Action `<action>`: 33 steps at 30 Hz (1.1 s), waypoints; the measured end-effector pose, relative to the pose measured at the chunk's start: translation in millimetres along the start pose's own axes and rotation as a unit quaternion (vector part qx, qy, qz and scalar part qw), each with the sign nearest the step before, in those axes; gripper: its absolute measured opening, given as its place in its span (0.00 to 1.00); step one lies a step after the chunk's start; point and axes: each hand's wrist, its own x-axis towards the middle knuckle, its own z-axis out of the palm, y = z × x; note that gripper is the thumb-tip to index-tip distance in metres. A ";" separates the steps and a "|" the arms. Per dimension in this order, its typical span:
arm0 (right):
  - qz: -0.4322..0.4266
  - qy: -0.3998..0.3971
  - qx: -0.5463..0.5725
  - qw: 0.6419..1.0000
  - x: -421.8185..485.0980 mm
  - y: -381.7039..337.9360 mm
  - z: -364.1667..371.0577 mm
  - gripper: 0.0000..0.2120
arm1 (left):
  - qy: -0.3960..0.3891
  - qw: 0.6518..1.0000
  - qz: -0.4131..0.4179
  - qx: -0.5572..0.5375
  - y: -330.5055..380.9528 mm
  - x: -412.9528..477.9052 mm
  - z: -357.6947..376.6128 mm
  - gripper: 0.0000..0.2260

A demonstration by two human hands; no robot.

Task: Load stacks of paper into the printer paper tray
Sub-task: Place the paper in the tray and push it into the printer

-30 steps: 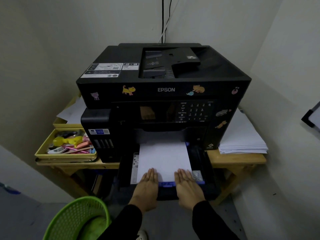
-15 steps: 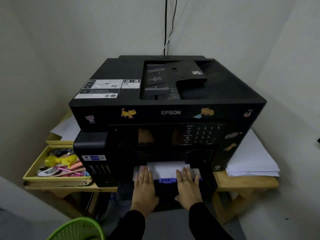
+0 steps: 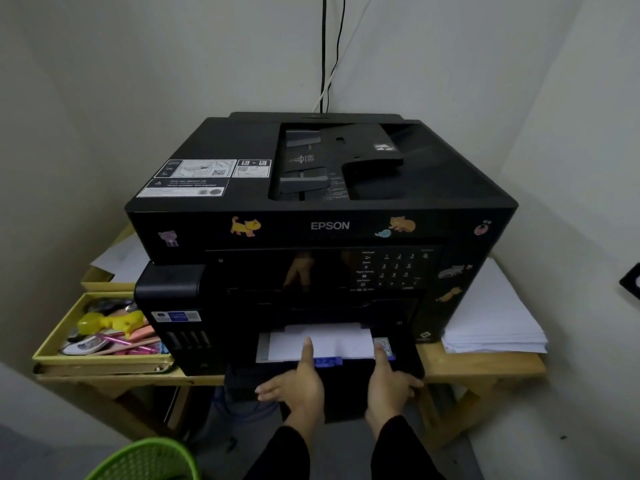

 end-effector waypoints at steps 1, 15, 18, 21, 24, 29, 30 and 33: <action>0.007 -0.013 0.028 0.999 3.3 -0.7 1.2 0.54 | -0.001 1.000 -0.004 -0.013 1.5 -2.2 -0.4 0.53; 0.040 -0.067 0.193 0.978 30.2 -33.1 36.3 0.70 | -0.038 0.975 -0.021 -0.219 37.1 41.4 14.6 0.41; 0.037 -0.080 0.218 0.972 33.2 -34.2 37.6 0.70 | -0.047 0.975 -0.024 -0.217 35.8 47.7 13.7 0.24; 0.025 -0.104 0.241 0.964 33.2 -34.6 38.1 0.64 | -0.078 0.975 -0.028 -0.205 35.4 50.9 12.8 0.20; 0.030 -0.098 0.257 0.961 33.2 -33.5 39.0 0.53 | -0.100 0.970 -0.028 -0.218 35.9 51.2 11.1 0.19; 0.013 -0.113 0.273 0.955 31.9 -33.4 38.3 0.53 | -0.106 0.966 -0.010 -0.236 35.6 47.0 11.6 0.18; 0.012 -0.120 0.274 0.954 35.0 -33.3 37.5 0.50 | -0.115 0.964 -0.008 -0.241 36.4 46.0 10.4 0.17; 0.005 -0.163 0.267 0.950 44.9 -32.1 37.1 0.51 | -0.153 0.961 0.021 -0.231 36.9 52.2 4.4 0.18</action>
